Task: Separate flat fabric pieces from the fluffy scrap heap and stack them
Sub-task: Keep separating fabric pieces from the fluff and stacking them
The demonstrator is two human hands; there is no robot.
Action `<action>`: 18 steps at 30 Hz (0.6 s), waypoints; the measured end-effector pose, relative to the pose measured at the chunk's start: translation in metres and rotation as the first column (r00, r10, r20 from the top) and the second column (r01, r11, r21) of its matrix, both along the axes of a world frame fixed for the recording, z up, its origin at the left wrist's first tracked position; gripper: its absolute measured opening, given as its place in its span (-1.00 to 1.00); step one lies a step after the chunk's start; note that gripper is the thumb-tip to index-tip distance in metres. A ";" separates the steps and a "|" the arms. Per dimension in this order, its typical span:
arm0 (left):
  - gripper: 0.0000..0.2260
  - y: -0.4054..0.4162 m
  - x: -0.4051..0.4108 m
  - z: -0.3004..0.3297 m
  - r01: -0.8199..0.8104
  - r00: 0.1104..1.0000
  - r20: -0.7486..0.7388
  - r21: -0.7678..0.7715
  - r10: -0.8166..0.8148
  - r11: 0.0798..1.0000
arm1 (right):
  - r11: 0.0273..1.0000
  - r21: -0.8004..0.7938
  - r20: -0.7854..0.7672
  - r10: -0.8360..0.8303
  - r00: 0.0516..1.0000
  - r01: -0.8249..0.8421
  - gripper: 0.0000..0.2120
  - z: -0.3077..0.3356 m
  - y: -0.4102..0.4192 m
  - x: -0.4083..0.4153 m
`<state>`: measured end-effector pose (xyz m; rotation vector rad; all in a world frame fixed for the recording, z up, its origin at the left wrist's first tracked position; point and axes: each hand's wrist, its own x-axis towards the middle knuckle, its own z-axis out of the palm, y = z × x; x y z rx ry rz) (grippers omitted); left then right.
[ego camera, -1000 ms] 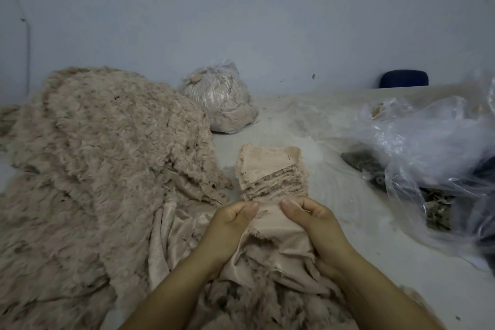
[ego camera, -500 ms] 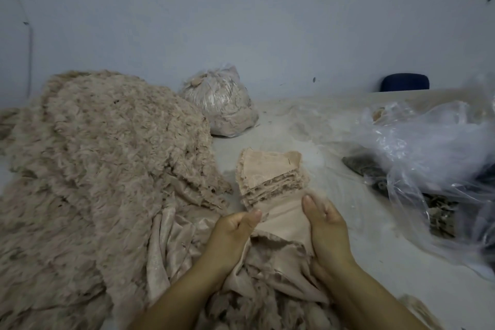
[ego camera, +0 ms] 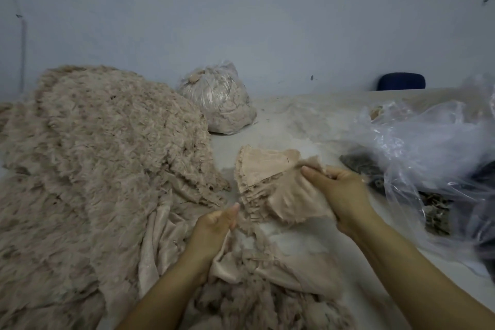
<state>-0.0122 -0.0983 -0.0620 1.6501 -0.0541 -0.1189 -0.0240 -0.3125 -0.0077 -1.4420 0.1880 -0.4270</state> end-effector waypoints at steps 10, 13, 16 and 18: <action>-0.75 -0.004 -0.007 -0.005 0.505 0.768 -0.075 0.682 -0.636 0.529 | 0.981 -0.185 -0.300 -0.002 0.954 -0.056 -0.59 -0.046 -0.030 -0.006; -0.80 0.013 0.000 0.007 0.591 0.683 -0.159 0.693 -0.713 0.412 | 0.988 0.100 -0.323 0.144 0.936 -0.118 -0.79 -0.038 -0.050 -0.011; -0.78 0.017 0.002 0.019 0.497 0.755 -0.059 0.700 -0.653 0.513 | 0.940 0.269 -0.293 0.287 0.912 -0.210 -0.78 -0.027 -0.067 -0.014; -0.75 0.002 0.005 0.020 0.255 0.779 0.164 0.799 -0.605 0.544 | 0.902 0.370 -0.243 0.327 0.913 -0.224 -0.78 -0.026 -0.072 -0.014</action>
